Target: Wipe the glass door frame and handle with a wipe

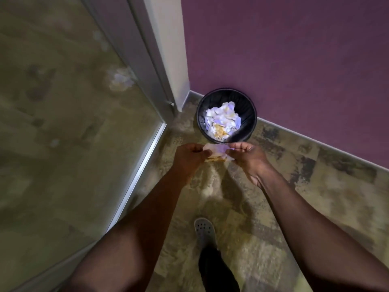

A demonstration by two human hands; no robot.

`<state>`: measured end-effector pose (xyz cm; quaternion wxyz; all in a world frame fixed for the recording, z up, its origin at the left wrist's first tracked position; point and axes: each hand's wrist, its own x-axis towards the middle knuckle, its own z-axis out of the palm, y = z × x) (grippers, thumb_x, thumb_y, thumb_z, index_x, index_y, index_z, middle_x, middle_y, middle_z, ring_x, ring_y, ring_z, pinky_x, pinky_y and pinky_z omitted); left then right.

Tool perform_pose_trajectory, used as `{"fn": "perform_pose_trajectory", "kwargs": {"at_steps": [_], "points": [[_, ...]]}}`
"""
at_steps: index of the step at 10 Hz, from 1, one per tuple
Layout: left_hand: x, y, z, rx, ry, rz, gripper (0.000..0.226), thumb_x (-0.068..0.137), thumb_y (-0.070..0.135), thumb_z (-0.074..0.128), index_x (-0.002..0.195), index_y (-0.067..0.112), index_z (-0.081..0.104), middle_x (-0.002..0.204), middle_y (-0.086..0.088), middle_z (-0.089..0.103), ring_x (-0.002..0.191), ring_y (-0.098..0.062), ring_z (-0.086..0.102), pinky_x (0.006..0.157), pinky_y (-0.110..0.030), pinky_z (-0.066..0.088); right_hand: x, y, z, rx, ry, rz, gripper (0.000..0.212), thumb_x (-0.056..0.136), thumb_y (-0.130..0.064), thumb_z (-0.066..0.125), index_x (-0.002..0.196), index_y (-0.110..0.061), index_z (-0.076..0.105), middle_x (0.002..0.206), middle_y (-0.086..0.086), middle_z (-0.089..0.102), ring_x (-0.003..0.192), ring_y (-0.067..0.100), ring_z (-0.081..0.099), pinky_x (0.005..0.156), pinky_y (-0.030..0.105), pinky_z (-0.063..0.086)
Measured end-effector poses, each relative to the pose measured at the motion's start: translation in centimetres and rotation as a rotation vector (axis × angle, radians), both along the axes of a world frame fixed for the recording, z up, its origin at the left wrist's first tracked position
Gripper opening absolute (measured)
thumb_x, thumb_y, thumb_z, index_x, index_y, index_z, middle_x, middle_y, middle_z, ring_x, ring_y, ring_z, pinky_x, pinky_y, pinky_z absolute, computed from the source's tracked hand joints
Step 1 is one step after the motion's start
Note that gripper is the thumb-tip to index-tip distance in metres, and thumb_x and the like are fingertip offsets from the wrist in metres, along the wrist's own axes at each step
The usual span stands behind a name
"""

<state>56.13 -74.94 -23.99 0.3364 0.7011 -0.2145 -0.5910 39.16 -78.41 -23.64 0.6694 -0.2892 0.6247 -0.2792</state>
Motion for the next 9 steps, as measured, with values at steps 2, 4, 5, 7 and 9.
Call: {"fn": "perform_pose_trajectory", "kwargs": {"at_steps": [2,4,5,7,9], "points": [[-1.2,-6.2,-6.2,0.076,0.137,0.054,0.007,0.093,-0.007,0.061,0.097,-0.003,0.065,0.078,-0.015,0.063,0.066,-0.018,0.061,0.061,-0.027,0.055,-0.9,-5.0,-5.8,0.012,0.149,-0.037,0.013,0.085,0.002,0.067,0.098,0.000,0.069,0.080,0.010,0.069,0.064,0.019,0.061,0.058,0.027,0.049],[-1.2,-13.2,-9.4,0.060,0.371,0.104,0.023,0.087,-0.009,0.062,0.104,0.005,0.056,0.093,-0.017,0.062,0.077,-0.023,0.058,0.062,-0.026,0.058,-2.3,-12.3,-10.5,-0.058,0.309,-0.024,0.033,0.086,-0.012,0.071,0.116,-0.022,0.065,0.113,0.005,0.068,0.091,0.018,0.068,0.078,0.034,0.058],[-0.3,-13.8,-11.6,0.140,-0.066,-0.208,0.034,0.095,0.016,0.064,0.125,0.001,0.058,0.125,-0.023,0.062,0.102,-0.033,0.064,0.086,-0.041,0.058,-3.5,-13.2,-12.2,-0.059,0.620,0.104,0.051,0.085,-0.029,0.072,0.132,-0.017,0.056,0.126,0.007,0.063,0.109,0.024,0.062,0.099,0.040,0.049],[-0.5,-7.1,-13.2,0.086,-0.569,-0.665,0.043,0.103,0.033,0.052,0.135,0.005,0.055,0.140,-0.018,0.055,0.131,-0.032,0.050,0.106,-0.035,0.037,-3.1,-7.1,-12.2,-0.175,0.700,0.288,0.035,0.089,-0.035,0.066,0.120,-0.018,0.067,0.117,0.005,0.069,0.101,0.019,0.064,0.084,0.023,0.046],[-1.0,-1.0,-9.0,-0.047,-0.610,-0.623,0.042,0.103,0.033,0.051,0.139,0.012,0.054,0.140,-0.013,0.057,0.129,-0.029,0.053,0.104,-0.030,0.038,-0.6,0.4,-10.4,-0.277,0.720,0.487,0.034,0.093,-0.038,0.056,0.124,-0.027,0.062,0.124,0.001,0.065,0.111,0.022,0.061,0.089,0.026,0.044]]}}
